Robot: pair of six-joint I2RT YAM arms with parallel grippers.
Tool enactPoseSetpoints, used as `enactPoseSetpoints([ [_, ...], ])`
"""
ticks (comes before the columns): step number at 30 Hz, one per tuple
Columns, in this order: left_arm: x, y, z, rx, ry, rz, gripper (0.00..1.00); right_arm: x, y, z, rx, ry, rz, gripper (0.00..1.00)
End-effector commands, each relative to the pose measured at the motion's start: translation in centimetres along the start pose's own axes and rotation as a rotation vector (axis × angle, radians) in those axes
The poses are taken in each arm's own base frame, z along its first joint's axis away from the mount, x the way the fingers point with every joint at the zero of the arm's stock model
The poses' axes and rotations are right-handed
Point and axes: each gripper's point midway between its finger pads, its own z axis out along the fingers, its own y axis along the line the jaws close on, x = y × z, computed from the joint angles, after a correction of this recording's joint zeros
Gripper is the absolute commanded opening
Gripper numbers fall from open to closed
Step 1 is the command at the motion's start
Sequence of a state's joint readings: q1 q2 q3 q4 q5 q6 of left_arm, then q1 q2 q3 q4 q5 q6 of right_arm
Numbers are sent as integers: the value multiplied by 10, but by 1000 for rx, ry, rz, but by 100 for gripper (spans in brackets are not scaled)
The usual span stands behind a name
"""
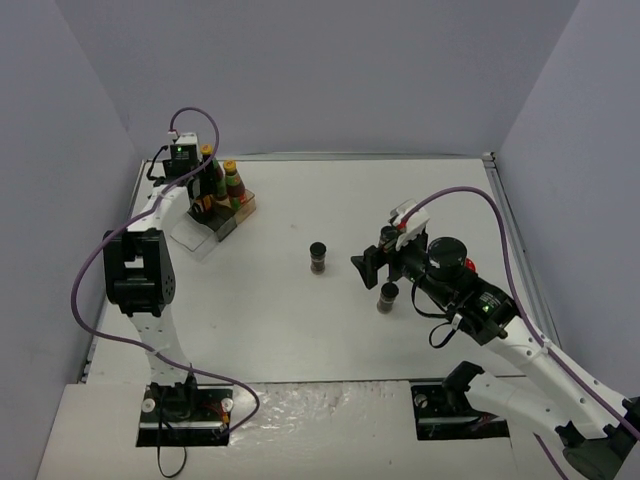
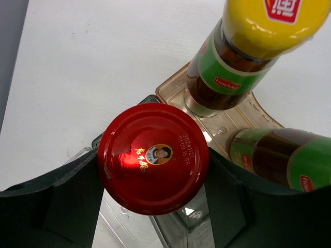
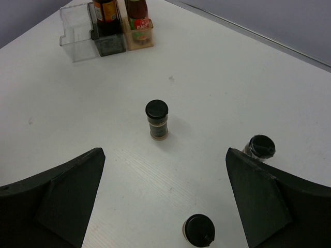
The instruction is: Organize the condiment bottles
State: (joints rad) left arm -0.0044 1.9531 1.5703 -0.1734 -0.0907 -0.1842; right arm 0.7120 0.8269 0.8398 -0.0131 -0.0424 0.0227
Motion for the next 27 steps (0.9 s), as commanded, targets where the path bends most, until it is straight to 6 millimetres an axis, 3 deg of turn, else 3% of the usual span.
enactPoseSetpoints([
  [1, -97, -5, -30, 29, -284, -56, 7, -24, -11, -4, 54, -81, 7, 100],
  [4, -89, -4, -26, 22, -266, -54, 10, -21, -18, -5, 98, -67, 18, 100],
  [10, -86, -2, -37, 21, -259, -60, 69, -16, -48, -19, 289, -49, 118, 100],
  [15, -90, 2, -58, 20, -277, -71, 95, -14, -76, -41, 476, -47, 201, 100],
  [21, -92, 8, -97, 24, -291, -76, 97, -5, -105, -69, 693, -37, 296, 100],
  [23, -90, 11, -119, 30, -292, -79, 97, 0, -115, -78, 774, -34, 344, 100],
  [27, -57, 8, -163, 97, -218, -75, 97, 21, -130, -89, 905, 38, 370, 100],
])
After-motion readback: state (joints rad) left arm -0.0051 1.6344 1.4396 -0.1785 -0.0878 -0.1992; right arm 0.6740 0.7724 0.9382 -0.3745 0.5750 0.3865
